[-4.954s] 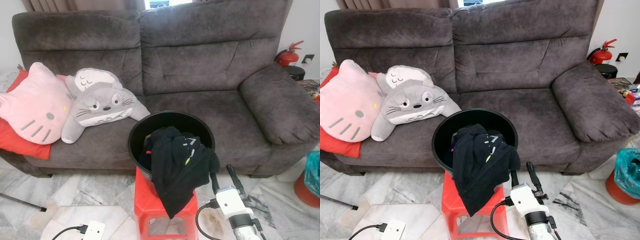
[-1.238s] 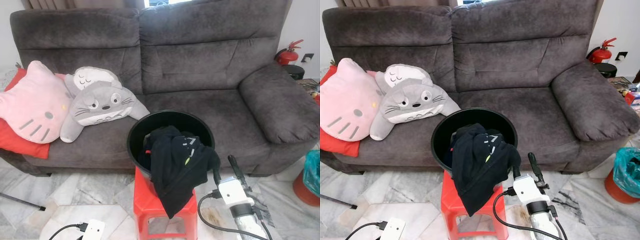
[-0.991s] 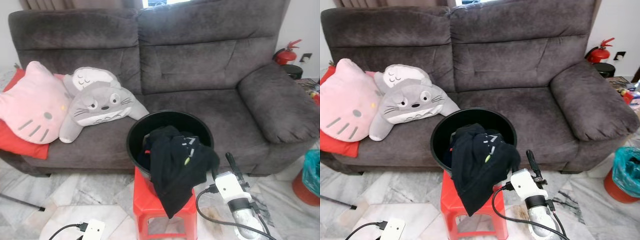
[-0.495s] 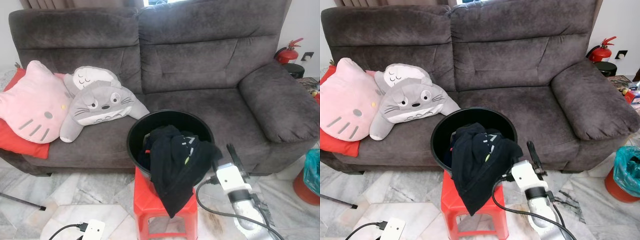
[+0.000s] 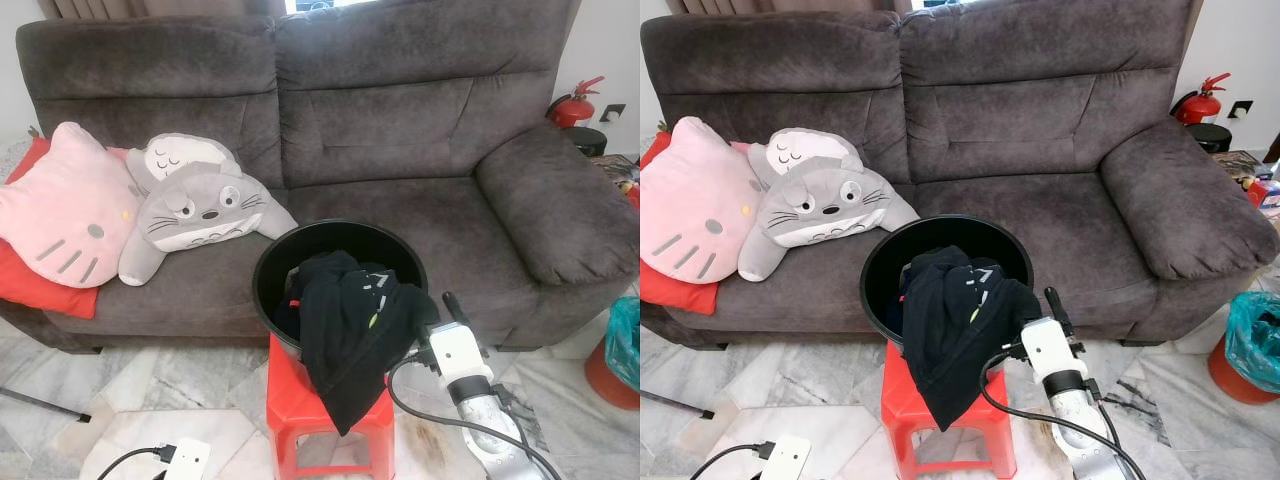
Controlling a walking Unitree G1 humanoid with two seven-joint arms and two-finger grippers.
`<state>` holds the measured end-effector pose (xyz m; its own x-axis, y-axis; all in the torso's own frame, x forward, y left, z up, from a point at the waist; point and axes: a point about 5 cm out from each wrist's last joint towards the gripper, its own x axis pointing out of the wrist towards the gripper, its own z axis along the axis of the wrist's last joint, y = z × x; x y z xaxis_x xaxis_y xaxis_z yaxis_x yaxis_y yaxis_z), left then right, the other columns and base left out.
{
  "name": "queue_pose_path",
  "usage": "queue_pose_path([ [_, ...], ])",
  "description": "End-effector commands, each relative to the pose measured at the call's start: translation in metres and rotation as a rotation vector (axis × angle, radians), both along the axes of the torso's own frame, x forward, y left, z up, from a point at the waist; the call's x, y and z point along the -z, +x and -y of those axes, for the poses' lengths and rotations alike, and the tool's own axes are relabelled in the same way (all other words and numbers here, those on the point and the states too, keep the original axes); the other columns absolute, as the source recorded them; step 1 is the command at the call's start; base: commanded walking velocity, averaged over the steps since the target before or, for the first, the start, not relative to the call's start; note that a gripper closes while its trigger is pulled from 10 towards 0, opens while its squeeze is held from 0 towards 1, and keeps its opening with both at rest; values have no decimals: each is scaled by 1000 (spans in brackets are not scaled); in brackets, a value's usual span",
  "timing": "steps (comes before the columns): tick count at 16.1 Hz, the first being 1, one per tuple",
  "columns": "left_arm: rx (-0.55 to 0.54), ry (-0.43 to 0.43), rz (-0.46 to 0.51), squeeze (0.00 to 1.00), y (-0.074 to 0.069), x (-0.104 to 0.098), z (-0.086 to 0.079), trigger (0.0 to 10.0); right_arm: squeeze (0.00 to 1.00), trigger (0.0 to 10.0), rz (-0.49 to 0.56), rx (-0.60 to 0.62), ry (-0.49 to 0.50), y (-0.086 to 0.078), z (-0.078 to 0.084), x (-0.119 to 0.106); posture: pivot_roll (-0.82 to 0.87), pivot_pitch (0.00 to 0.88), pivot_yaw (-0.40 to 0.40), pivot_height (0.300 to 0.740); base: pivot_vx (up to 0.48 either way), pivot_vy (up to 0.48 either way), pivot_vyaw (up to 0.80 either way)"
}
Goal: Hang hanger
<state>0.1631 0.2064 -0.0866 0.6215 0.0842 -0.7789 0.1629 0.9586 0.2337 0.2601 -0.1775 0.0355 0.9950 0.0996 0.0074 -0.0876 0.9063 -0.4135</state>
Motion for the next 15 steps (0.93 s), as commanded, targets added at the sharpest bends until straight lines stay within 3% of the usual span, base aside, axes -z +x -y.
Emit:
queue_pose_path([
  [1,5,19,-10,0,-1,0,-2,10000,0,10000,54,-44,37,4,-7,-10,-197,0,91,740,0,0,0],
  [7,7,21,-7,0,1,0,-2,10000,0,10000,16,-149,98,5,-18,-9,-195,0,89,740,0,0,0],
  [8,8,22,-9,0,1,0,-2,10000,0,3882,13,-167,119,4,-20,-8,-194,0,89,740,0,0,0],
  [9,8,22,-8,0,1,0,-2,10000,0,0,12,-178,130,4,-22,-8,-194,0,89,740,0,0,0],
  [15,3,23,-22,0,-2,1,-5,10000,0,0,-2,-180,146,4,-17,-7,-196,0,90,740,0,0,0],
])
